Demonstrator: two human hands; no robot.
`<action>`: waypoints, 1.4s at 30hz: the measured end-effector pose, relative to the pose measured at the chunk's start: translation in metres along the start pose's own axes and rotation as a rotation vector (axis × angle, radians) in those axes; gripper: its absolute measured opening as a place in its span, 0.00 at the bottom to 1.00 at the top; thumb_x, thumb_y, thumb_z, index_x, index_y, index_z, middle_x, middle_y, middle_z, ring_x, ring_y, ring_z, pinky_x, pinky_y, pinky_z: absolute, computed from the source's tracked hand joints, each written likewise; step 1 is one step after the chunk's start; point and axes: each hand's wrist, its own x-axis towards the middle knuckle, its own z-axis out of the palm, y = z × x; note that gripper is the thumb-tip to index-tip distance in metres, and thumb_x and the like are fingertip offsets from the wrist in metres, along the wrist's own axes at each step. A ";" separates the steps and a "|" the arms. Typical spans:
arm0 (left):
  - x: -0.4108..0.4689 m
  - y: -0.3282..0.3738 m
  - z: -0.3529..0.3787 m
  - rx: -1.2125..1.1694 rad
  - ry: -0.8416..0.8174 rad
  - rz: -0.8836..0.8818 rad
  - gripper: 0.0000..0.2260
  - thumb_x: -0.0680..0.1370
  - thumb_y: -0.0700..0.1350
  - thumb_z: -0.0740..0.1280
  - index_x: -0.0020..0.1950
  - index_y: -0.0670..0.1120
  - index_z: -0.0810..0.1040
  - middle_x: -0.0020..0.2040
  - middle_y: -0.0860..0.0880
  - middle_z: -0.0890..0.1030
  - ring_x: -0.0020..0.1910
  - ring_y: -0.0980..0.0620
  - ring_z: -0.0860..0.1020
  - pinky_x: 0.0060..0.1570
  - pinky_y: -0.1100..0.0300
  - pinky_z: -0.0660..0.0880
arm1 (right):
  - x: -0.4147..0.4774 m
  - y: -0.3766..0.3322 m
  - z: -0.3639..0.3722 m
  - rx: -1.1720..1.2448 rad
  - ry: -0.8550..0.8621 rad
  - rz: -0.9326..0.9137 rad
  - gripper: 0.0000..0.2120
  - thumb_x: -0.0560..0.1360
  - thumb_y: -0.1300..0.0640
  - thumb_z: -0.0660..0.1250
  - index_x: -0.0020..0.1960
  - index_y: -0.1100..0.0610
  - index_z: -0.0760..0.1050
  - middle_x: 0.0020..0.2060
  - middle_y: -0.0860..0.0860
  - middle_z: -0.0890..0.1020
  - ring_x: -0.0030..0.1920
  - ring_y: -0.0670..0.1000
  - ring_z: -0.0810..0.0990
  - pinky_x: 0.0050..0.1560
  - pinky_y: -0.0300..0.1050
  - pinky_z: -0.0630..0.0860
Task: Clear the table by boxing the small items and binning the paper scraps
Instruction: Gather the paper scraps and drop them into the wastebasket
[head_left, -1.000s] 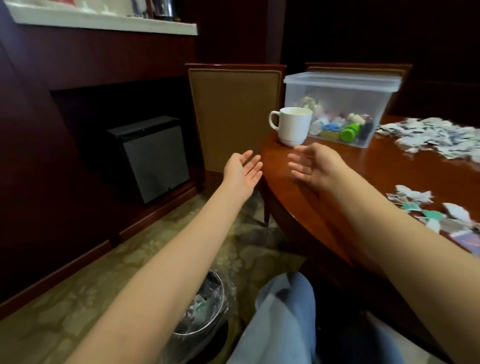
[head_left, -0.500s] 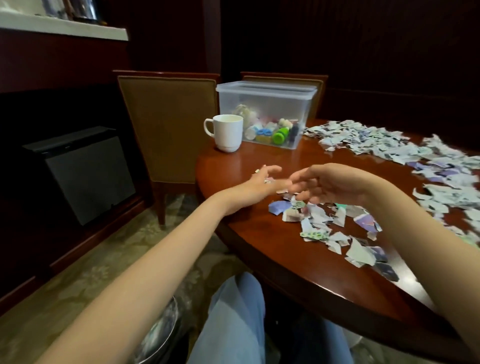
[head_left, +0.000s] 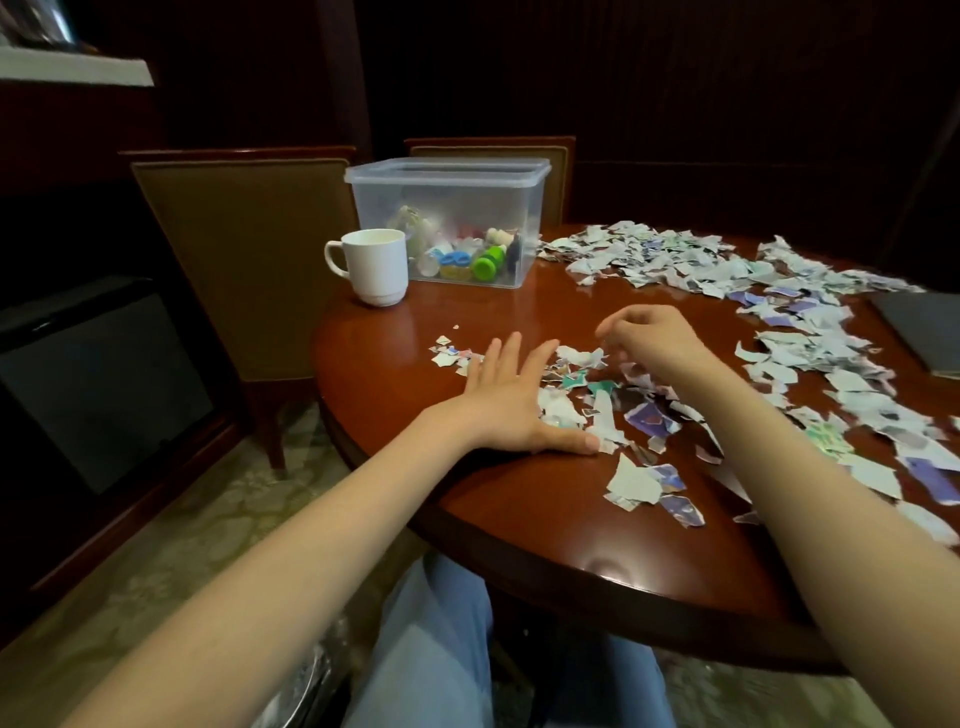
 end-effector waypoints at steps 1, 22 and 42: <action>0.003 -0.002 -0.001 0.003 0.015 -0.021 0.50 0.66 0.70 0.65 0.77 0.56 0.38 0.77 0.45 0.36 0.75 0.42 0.35 0.72 0.44 0.37 | 0.004 0.005 0.001 -0.061 0.073 -0.029 0.09 0.79 0.60 0.57 0.48 0.55 0.77 0.46 0.52 0.78 0.42 0.49 0.75 0.42 0.41 0.73; 0.052 -0.065 -0.022 -0.233 0.115 -0.072 0.51 0.65 0.63 0.73 0.77 0.54 0.44 0.78 0.50 0.52 0.76 0.47 0.56 0.74 0.45 0.53 | 0.033 -0.014 0.062 -0.310 -0.253 -0.118 0.21 0.82 0.53 0.51 0.72 0.60 0.63 0.72 0.55 0.66 0.71 0.54 0.65 0.68 0.45 0.61; 0.056 -0.067 -0.014 -0.293 0.305 -0.217 0.32 0.76 0.67 0.56 0.75 0.52 0.58 0.76 0.49 0.61 0.74 0.47 0.60 0.73 0.46 0.54 | 0.033 0.006 0.040 -0.627 -0.262 0.176 0.26 0.81 0.44 0.48 0.76 0.52 0.52 0.76 0.58 0.53 0.76 0.61 0.49 0.74 0.63 0.45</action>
